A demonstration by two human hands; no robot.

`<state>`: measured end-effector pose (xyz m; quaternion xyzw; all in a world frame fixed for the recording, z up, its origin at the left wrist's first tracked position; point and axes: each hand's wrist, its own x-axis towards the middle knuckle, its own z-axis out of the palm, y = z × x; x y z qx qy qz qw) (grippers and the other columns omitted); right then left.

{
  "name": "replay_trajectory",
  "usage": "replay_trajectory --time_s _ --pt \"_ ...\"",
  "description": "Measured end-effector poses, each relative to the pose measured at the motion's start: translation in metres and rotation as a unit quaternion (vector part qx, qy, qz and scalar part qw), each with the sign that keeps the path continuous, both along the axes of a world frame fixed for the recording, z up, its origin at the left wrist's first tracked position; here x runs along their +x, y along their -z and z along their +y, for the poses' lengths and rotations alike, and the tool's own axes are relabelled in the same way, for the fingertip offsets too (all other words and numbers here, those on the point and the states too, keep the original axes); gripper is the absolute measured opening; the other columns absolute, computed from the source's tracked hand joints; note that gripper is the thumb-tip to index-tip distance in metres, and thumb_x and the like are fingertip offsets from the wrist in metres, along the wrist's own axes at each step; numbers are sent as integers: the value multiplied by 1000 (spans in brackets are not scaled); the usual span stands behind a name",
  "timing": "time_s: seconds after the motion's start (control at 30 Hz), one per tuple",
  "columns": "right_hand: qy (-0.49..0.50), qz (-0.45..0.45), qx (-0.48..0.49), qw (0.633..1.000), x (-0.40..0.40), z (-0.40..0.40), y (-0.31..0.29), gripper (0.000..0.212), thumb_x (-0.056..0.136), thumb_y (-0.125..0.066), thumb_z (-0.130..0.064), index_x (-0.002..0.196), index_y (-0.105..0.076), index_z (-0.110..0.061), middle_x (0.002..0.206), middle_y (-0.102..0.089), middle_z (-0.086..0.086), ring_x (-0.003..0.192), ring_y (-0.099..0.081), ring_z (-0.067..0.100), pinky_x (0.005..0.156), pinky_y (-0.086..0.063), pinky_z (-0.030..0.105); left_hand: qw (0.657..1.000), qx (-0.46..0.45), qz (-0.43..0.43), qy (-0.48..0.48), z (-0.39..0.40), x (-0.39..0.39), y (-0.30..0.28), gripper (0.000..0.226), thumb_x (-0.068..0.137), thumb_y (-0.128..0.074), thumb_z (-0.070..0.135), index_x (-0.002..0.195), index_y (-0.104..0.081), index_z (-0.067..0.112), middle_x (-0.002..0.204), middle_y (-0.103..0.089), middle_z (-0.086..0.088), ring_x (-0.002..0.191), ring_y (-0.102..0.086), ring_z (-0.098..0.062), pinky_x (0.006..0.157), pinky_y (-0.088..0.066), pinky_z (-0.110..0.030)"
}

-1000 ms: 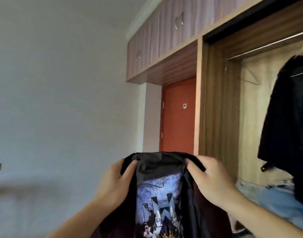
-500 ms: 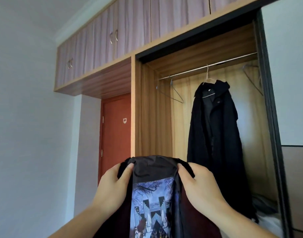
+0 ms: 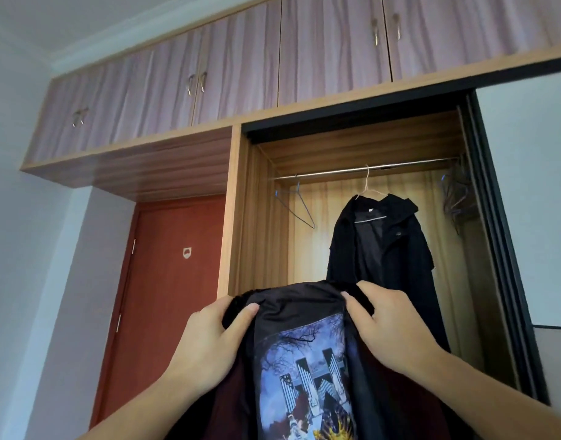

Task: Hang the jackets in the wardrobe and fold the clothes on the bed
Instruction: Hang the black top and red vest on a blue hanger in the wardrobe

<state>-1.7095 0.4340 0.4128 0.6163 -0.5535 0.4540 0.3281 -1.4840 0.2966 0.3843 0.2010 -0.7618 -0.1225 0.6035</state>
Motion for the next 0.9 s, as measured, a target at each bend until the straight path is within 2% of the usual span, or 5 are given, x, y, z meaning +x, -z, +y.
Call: replay_trajectory --time_s 0.2,0.43,0.57,0.8,0.9 --pt "91 85 32 992 -19 -49 -18 47 86 -45 -59 65 -37 -17 50 -39 -2 47 -42 15 49 -26 23 998 -44 -3 -49 -80 -19 -12 41 85 -55 57 61 -47 25 59 -59 12 57 -54 -9 51 -36 -20" --pt "167 110 8 980 -53 -123 -23 44 86 -37 -60 65 -32 -21 51 -39 -4 51 -47 19 52 -31 32 994 -37 -50 -94 -144 -67 -41 38 89 -55 51 75 -61 16 72 -66 5 74 -62 -16 70 -49 -34" --pt "66 -34 -50 996 -59 -184 -35 50 89 -51 -51 62 -36 -13 49 -43 0 48 -47 23 50 -41 37 999 1 6 -38 -172 -87 -54 36 85 -60 53 74 -61 19 68 -67 6 68 -61 -6 58 -43 -16" --pt "-11 -61 -98 993 -71 -277 -91 47 93 -54 -42 60 -37 -13 57 -47 2 57 -49 23 51 -33 32 987 96 99 88 -214 -131 -76 72 55 -49 87 88 -59 24 86 -70 9 77 -63 1 70 -42 -24" --pt "-51 -75 -114 989 -77 -303 -115 46 94 -55 -38 59 -41 -13 54 -47 -3 55 -47 13 54 -35 28 983 87 81 139 -227 -146 -91 67 51 -64 86 96 -53 38 83 -63 38 75 -59 20 62 -43 -6"
